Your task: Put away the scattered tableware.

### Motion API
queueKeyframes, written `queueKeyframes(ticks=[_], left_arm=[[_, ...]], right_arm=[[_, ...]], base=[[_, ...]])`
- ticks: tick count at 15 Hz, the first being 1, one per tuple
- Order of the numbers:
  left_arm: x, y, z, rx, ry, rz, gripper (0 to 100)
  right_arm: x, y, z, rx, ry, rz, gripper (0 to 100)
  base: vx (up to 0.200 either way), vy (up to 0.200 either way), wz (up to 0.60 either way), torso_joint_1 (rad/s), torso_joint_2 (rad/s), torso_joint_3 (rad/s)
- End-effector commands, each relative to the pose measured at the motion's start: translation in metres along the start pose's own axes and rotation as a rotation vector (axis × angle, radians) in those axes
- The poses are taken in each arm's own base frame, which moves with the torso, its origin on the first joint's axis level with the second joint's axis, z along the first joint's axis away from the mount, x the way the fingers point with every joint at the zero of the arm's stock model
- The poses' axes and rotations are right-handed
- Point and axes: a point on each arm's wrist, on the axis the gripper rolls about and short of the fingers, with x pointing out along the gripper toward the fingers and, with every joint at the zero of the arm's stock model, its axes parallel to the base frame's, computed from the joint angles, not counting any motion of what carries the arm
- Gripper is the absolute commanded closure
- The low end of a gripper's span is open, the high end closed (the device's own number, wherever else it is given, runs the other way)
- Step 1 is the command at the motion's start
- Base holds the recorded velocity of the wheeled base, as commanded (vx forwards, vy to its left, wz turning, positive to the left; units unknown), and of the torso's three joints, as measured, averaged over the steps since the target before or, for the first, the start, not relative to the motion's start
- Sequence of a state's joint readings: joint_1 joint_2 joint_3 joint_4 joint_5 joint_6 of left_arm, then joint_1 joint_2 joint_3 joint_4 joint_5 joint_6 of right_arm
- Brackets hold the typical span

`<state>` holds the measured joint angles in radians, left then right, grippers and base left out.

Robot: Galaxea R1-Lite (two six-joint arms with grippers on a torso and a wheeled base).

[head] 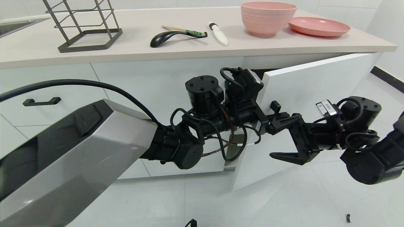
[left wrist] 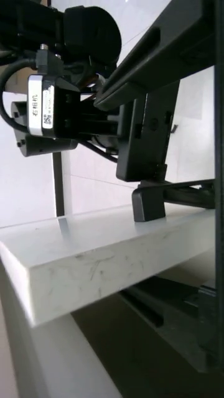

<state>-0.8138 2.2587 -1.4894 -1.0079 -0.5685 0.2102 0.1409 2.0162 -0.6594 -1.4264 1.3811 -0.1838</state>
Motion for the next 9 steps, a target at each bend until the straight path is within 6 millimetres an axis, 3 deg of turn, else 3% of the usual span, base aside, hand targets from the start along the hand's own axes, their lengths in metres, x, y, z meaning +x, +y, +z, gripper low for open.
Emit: queueKeyframes(ticks=[1,9], left_arm=[[-0.001,-0.001,0.004,0.002,-0.004,0.000,0],[0.007,-0.013,0.004,-0.009,-0.007,-0.027,0]], right_arm=[[-0.013,-0.006,-0.004,0.003,0.013,-0.051,0],[-0.035,-0.008,-0.013,0.022,0.033,-0.114,0]], base=[[0.000,0.000,0.00,0.000,0.00,0.000],[0.000,0.000,0.00,0.000,0.00,0.000]])
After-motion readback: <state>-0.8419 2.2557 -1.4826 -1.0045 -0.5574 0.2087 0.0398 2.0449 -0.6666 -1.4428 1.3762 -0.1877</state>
